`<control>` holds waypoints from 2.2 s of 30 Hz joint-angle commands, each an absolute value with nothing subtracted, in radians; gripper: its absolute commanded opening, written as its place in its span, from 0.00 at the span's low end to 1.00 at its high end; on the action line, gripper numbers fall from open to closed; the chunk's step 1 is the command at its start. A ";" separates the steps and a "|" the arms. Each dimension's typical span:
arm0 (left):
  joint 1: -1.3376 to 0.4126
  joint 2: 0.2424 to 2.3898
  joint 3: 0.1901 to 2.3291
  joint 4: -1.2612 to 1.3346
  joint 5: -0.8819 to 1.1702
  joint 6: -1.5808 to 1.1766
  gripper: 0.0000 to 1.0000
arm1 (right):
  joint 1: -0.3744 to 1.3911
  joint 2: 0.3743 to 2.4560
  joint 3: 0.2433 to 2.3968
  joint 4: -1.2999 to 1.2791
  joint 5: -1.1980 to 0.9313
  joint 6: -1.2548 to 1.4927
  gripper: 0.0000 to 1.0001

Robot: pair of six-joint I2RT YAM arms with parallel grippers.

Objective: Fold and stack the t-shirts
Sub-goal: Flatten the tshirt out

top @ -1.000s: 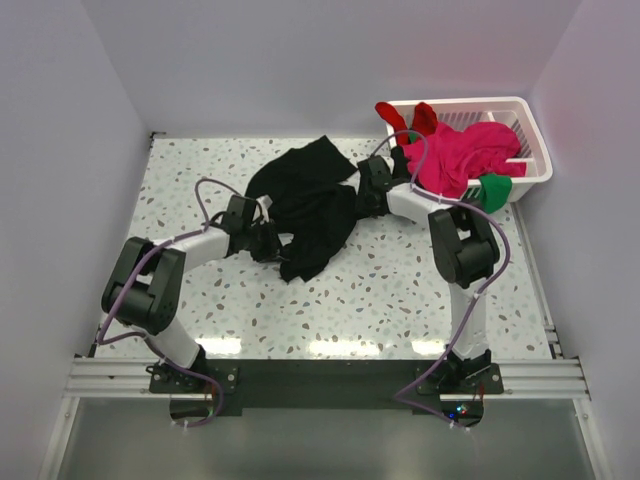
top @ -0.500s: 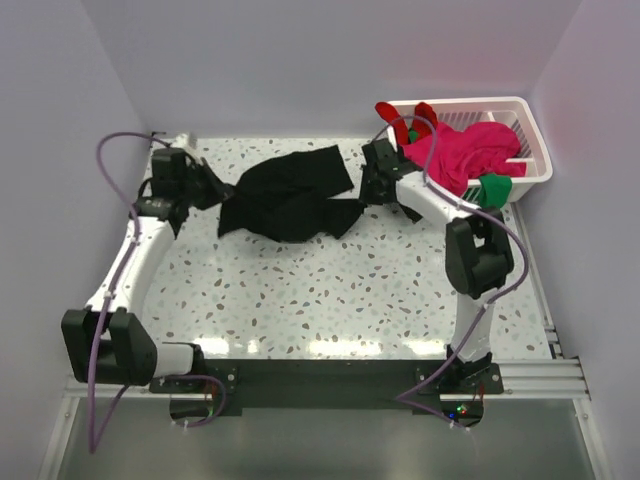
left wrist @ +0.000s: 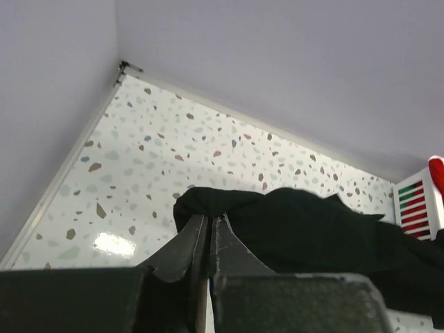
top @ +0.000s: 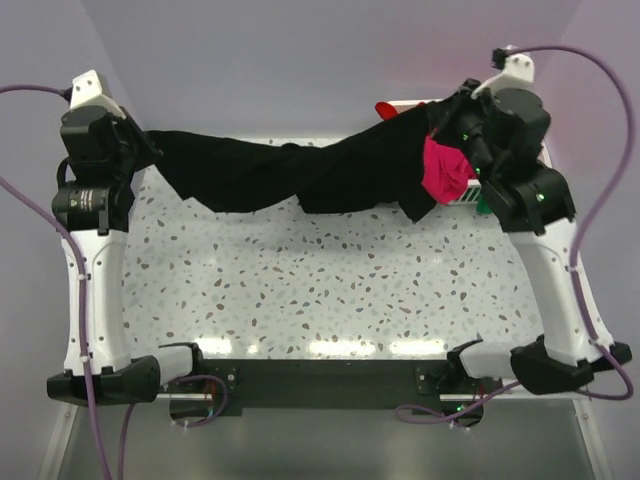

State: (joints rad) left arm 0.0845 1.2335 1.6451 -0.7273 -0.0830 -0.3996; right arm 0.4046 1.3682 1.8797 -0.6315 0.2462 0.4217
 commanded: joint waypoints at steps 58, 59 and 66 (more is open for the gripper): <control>-0.094 1.253 0.624 -0.549 -0.132 -0.706 0.52 | 0.397 1.227 1.186 -0.626 0.216 0.517 0.00; -0.094 1.259 0.621 -0.543 -0.132 -0.706 0.51 | 0.397 1.229 1.186 -0.627 0.218 0.515 0.00; -0.094 1.305 0.592 -0.499 -0.136 -0.701 0.44 | 0.399 1.221 1.192 -0.630 0.222 0.512 0.00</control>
State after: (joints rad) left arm -0.0925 1.2881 0.6113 -0.5564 -0.1341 -0.6960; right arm 0.3988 1.2552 1.1866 -0.6586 0.2176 0.5068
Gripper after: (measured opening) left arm 0.449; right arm 0.027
